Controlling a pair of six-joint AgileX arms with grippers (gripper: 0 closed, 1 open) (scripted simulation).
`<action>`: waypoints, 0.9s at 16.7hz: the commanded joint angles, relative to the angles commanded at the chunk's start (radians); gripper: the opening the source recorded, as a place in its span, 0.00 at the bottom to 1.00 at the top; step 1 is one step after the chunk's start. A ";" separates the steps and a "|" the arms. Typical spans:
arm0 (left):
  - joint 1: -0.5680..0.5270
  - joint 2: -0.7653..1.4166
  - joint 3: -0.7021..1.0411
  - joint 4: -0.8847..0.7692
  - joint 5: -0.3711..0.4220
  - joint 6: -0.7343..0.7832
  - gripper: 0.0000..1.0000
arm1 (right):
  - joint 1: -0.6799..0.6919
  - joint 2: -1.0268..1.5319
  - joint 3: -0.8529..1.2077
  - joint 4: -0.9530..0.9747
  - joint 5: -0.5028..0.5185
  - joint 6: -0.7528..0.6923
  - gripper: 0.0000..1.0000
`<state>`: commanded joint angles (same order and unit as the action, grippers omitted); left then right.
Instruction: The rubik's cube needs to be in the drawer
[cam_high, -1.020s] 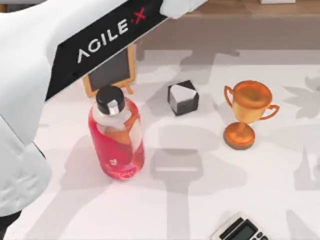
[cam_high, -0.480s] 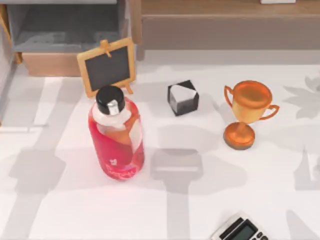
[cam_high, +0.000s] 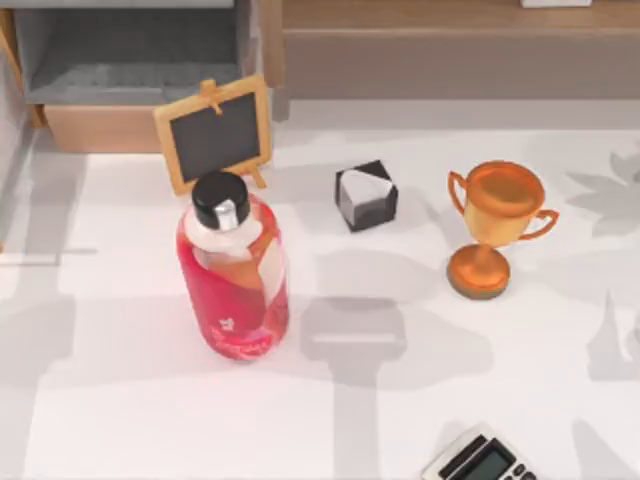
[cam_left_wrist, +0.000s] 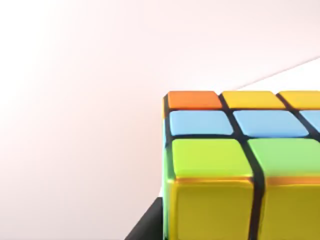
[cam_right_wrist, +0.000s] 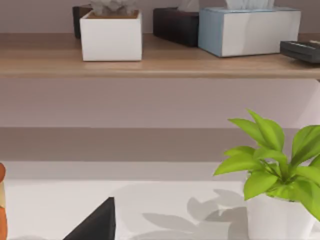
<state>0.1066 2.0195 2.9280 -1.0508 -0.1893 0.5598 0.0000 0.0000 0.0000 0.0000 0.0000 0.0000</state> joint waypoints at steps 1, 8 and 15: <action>0.046 0.041 0.012 -0.072 0.017 -0.009 0.00 | 0.000 0.000 0.000 0.000 0.000 0.000 1.00; 0.229 0.456 0.019 -0.478 0.144 -0.105 0.00 | 0.000 0.000 0.000 0.000 0.000 0.000 1.00; 0.226 0.759 -0.024 -0.635 0.204 -0.191 0.00 | 0.000 0.000 0.000 0.000 0.000 0.000 1.00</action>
<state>0.3327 2.7782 2.9036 -1.6855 0.0148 0.3683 0.0000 0.0000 0.0000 0.0000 0.0000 0.0000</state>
